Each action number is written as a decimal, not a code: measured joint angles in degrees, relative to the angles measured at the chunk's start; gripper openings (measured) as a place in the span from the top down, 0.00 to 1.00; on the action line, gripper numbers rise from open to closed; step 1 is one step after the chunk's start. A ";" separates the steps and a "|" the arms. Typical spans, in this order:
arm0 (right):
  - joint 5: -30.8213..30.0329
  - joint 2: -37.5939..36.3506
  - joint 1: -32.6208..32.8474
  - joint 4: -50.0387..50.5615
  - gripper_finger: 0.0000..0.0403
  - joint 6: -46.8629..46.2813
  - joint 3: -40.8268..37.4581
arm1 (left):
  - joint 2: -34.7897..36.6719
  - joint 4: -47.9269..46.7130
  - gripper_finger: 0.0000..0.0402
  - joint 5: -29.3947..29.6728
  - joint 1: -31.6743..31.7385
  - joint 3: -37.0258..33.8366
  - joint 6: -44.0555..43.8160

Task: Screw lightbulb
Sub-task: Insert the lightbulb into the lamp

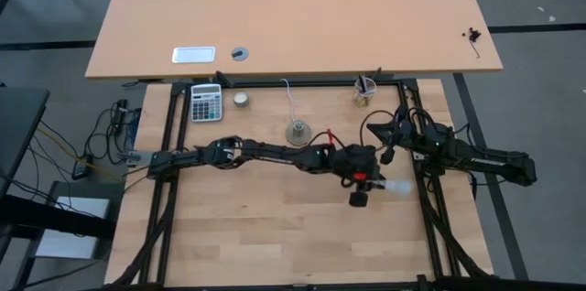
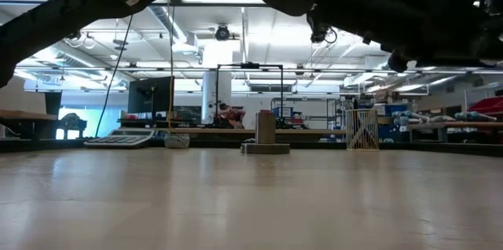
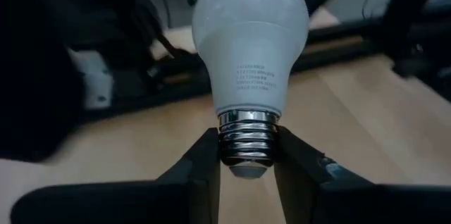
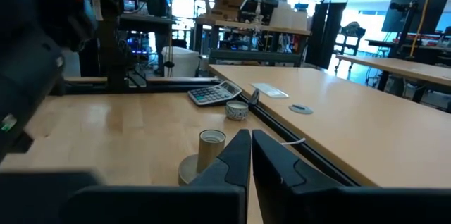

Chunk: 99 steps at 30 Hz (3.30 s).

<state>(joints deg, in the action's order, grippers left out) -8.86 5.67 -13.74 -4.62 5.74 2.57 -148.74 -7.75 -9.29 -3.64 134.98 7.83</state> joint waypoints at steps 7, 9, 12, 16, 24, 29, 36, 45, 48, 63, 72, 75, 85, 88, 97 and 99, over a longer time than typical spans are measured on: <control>0.00 0.00 -0.01 -0.02 0.94 0.00 0.00 | 0.10 3.86 0.77 -0.65 0.35 0.00 -1.02; -0.02 0.00 0.00 -0.02 0.94 0.00 0.00 | 0.10 4.63 0.77 -0.65 0.35 0.00 -1.31; -0.02 0.00 -0.02 -0.01 0.94 0.00 0.00 | 0.44 6.58 0.77 -0.65 0.39 0.00 -2.30; 0.00 0.00 -0.02 -0.01 0.94 0.00 0.00 | 1.12 11.96 0.77 -0.97 0.39 0.00 -3.99; -0.01 0.00 -0.01 0.00 0.94 0.00 0.00 | 1.22 20.94 0.77 -2.89 0.54 0.00 -8.19; 0.00 0.00 0.00 -0.02 0.94 0.00 0.00 | 1.22 23.21 0.77 -3.59 0.76 0.00 -9.91; 0.00 0.00 -0.02 0.00 0.94 0.00 0.00 | 1.20 25.71 0.77 -5.24 0.79 0.00 -10.08; 0.00 0.00 0.00 -0.79 0.94 -0.17 0.00 | 1.18 32.45 0.77 -9.71 0.89 0.00 -13.96; 0.00 -0.02 0.00 -3.97 0.94 -0.18 0.00 | 1.18 35.83 0.77 -11.12 1.32 0.01 -15.70; -0.98 0.00 0.00 -9.86 0.93 -9.70 0.00 | 1.15 37.09 0.77 -12.69 2.93 0.02 -17.17; -1.68 0.00 -0.04 -9.61 0.85 -10.66 0.00 | 3.65 29.76 0.77 -13.95 3.48 -0.24 -14.81; -1.83 0.00 -0.04 -9.74 0.83 -9.95 0.01 | 5.07 26.45 0.77 -13.07 3.52 -0.17 -11.45; -1.81 0.00 -0.04 -8.71 0.83 -10.03 0.00 | 5.96 21.23 0.77 -10.34 3.28 -0.22 -8.09; -1.81 -0.04 -0.04 -7.98 0.83 -10.05 0.00 | 6.75 18.26 0.77 -8.93 3.28 -0.25 -6.28; -1.81 -0.04 -0.04 -7.51 0.83 -10.05 0.00 | 12.05 3.66 0.77 -3.39 3.26 -0.20 3.04; -1.81 -0.04 -0.04 -7.36 0.83 -10.05 0.01 | 12.84 1.82 0.77 -1.62 3.26 -0.20 4.50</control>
<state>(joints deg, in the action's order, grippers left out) -10.68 5.63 -13.78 -11.99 -4.32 2.58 -135.90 -5.93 -10.91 -0.38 134.78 12.32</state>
